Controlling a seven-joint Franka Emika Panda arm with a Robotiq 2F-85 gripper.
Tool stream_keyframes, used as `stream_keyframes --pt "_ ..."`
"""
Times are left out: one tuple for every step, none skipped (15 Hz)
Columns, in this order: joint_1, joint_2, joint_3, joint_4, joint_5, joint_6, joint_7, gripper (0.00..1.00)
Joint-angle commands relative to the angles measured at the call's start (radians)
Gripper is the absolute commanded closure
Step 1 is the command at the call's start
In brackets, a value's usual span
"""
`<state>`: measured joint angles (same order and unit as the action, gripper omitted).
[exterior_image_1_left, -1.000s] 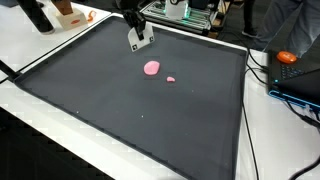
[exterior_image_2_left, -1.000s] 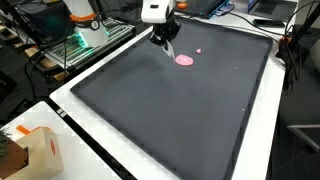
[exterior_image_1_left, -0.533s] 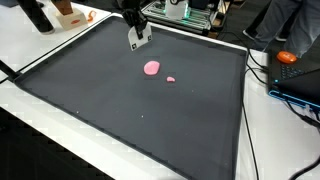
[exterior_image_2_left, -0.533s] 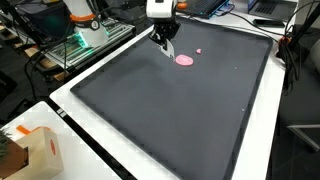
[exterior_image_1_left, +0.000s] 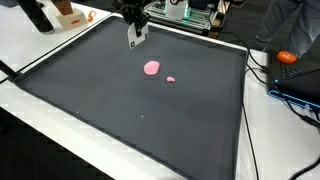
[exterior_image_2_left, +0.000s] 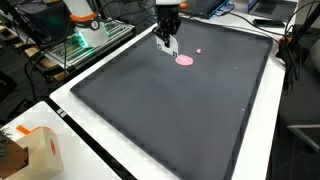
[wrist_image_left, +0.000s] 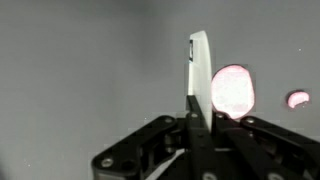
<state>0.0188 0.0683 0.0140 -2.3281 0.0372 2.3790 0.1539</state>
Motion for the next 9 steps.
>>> stream_keyframes --pt "0.014 -0.027 0.006 0.009 -0.091 -0.036 -0.023 0.99" --pt "0.017 -0.029 0.010 0.020 -0.111 -0.059 -0.042 0.99" --pt "0.021 -0.029 0.014 0.030 -0.134 -0.077 -0.063 0.99" --pt "0.025 -0.028 0.019 0.043 -0.151 -0.097 -0.091 0.99" --pt "0.029 -0.028 0.024 0.053 -0.164 -0.105 -0.122 0.99" --pt "0.034 -0.028 0.030 0.064 -0.171 -0.113 -0.162 0.99" --pt "0.038 -0.028 0.037 0.073 -0.175 -0.112 -0.203 0.99" --pt "0.042 -0.032 0.044 0.078 -0.171 -0.105 -0.252 0.99" --pt "0.047 -0.037 0.052 0.084 -0.168 -0.101 -0.294 0.99"
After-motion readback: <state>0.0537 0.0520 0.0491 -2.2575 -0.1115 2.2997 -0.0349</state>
